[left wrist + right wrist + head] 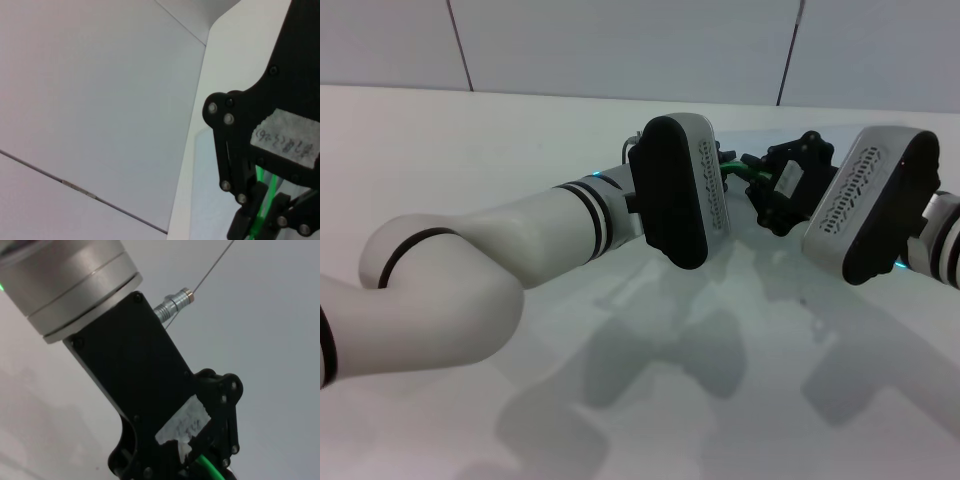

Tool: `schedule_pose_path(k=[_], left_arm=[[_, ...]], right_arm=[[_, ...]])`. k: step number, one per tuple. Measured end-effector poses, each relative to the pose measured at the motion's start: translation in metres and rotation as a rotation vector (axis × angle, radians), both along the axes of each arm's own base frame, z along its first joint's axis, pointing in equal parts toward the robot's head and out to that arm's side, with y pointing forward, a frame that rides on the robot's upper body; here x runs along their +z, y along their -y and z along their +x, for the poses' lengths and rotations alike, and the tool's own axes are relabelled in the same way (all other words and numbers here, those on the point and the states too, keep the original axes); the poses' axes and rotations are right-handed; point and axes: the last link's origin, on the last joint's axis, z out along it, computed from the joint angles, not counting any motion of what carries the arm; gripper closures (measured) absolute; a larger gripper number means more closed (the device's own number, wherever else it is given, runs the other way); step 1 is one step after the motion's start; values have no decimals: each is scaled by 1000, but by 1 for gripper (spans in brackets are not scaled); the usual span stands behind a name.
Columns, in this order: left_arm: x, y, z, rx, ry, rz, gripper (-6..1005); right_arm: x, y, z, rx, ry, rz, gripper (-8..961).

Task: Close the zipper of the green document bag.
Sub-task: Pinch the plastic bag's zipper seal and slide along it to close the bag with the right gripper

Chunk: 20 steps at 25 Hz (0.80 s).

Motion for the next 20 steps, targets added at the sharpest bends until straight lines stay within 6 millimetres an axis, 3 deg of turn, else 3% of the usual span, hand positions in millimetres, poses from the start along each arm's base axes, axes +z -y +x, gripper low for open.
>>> schedule_pose_path(k=[4,20], left_arm=[[0,0,0,-1,0,0,944],[5,3,-7,16,17,19,945]], right_arm=[[1,0,2,-6,0,1,882],[5,-4,11,-34,11,49,844]])
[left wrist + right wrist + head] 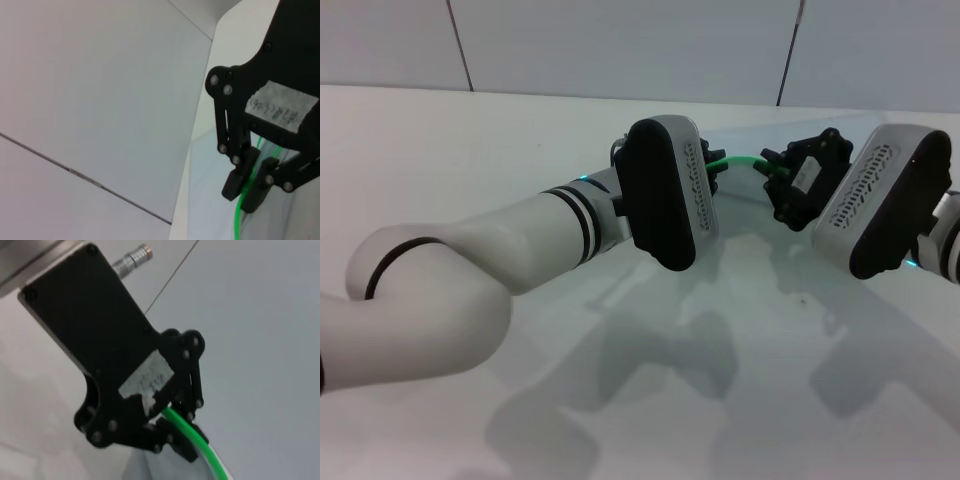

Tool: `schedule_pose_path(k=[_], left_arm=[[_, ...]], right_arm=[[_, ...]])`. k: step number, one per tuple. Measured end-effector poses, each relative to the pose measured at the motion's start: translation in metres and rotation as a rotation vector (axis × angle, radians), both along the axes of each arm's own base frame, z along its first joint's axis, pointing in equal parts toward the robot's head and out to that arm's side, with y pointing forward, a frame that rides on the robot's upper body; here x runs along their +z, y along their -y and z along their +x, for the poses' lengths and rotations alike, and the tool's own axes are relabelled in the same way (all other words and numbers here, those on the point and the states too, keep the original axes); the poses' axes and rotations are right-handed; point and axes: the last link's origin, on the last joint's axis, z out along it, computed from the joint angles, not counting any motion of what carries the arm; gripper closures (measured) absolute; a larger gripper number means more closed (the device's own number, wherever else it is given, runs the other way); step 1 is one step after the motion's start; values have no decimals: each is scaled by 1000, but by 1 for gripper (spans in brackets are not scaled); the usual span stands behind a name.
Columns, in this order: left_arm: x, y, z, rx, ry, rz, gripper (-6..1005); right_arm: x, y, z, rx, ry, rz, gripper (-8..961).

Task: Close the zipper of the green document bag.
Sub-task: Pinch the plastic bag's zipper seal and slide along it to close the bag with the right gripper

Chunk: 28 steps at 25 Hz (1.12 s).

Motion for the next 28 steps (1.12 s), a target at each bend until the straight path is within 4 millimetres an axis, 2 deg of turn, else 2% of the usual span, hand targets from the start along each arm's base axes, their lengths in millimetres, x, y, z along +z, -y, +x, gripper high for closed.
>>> schedule_pose_path(k=[9,21,28], left_arm=[[7,5,-3,9,24,22,945],[30,19,-25,68,70,100,946],[41,20,-34,93,82,137,943]], right_arm=[[8,-5,19,-62,2,25,822],[41,-18,69,-236,-19,137,793],[54,-20,84,-285,-27,177,776]])
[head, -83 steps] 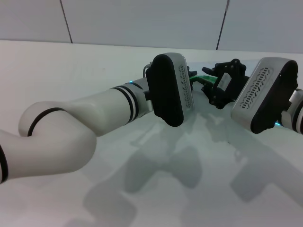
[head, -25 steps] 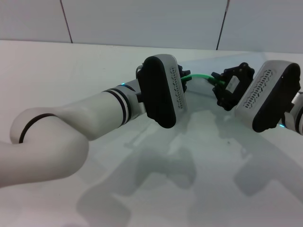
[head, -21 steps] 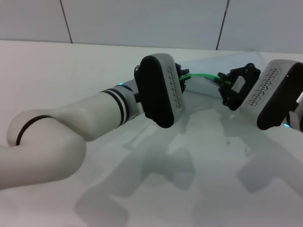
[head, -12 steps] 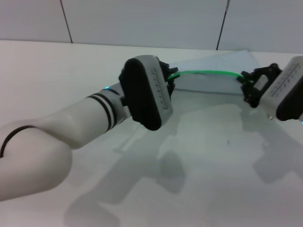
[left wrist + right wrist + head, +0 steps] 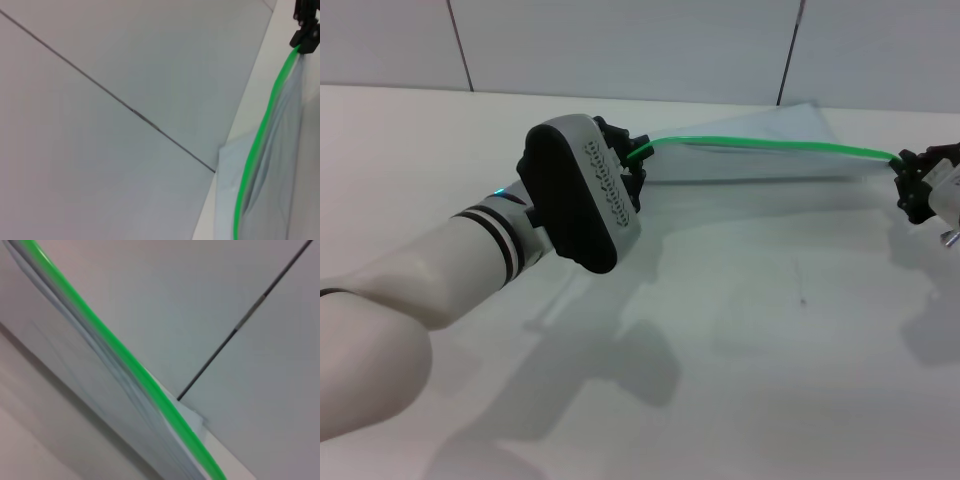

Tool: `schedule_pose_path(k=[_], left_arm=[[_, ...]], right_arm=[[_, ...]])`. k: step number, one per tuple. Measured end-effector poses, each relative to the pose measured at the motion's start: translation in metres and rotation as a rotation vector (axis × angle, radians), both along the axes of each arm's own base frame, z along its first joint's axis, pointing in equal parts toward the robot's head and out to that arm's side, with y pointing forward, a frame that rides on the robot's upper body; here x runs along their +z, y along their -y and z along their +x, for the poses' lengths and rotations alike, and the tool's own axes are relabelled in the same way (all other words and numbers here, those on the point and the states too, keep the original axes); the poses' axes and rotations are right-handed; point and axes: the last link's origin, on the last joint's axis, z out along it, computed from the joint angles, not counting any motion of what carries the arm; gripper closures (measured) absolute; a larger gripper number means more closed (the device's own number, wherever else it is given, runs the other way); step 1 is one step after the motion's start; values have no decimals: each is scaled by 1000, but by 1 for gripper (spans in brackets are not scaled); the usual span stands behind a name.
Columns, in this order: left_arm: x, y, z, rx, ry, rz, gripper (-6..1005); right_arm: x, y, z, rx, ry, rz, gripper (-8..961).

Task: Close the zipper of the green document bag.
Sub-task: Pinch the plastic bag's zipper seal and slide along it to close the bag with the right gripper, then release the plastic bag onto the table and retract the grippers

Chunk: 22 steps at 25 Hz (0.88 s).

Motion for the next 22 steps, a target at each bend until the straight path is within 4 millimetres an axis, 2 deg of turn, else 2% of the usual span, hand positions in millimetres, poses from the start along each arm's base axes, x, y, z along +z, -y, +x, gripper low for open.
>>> schedule_pose_path(k=[11,20,22], left_arm=[[1,1,-1,4,4,5,939],[9,-6,-1,-24,40,85,935],[9,-9,-2,-19,52,96,893]], right_arm=[[7,-2,4,-15,8,38,750],[13,-6,3,-58,38,220,728],[13,-6,-2,-76,18,291,724]])
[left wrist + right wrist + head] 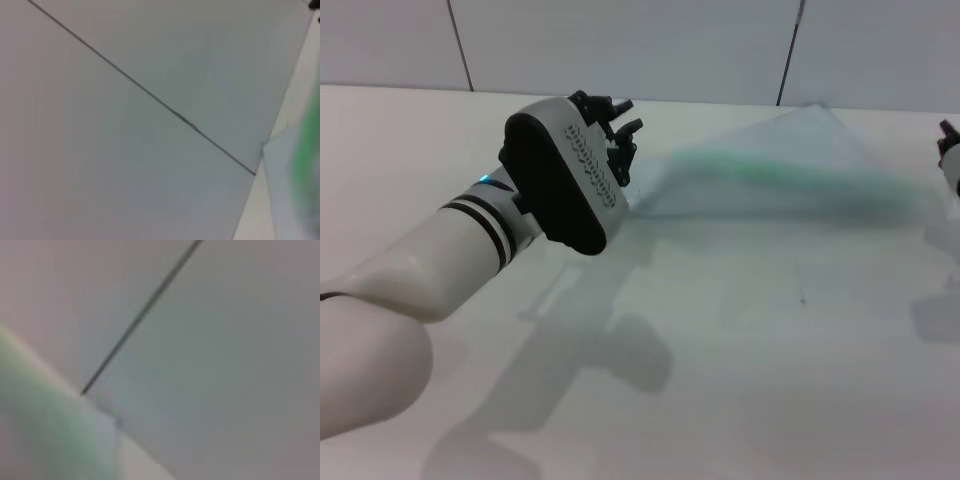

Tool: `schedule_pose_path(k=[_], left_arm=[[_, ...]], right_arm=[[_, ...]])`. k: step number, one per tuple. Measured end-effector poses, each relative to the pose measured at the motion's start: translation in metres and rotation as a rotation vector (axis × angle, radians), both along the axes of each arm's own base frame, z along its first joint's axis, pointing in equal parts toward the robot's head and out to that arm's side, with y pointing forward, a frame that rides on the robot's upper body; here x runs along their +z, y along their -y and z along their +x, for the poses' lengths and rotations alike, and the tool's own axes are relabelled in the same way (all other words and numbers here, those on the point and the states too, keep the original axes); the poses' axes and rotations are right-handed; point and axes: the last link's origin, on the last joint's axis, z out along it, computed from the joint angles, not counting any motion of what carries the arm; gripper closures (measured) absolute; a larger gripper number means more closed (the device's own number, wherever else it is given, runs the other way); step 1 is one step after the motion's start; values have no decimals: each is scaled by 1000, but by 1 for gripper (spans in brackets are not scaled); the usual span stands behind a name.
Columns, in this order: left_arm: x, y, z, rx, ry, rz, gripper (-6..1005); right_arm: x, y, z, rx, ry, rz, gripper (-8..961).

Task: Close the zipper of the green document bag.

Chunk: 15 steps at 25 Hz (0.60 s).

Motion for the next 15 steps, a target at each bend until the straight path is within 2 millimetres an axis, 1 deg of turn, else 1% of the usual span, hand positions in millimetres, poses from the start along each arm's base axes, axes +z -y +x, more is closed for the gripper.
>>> schedule_pose_path(k=[4,6,7,8,12,14,15], left_arm=[[2,-4,2,22,74,21,808],[5,-5,4,33,123,40,758],[10,-5,5,35,171,73,733],[10,-5,5,35,171,73,708],[22,-3,8,20,297,166,608],[30,-2,10,24,400,208,558],[34,-2,10,32,459,221,476]], right_arm=[[-3,2,-6,-14,-45,79,714],[-5,3,-10,-17,-87,120,631],[-7,5,-14,-17,-134,157,589],[-7,5,-14,-17,-134,157,548],[-7,9,-32,14,-266,254,387],[-7,11,-41,32,-338,291,308],[-7,11,-45,37,-379,301,268]])
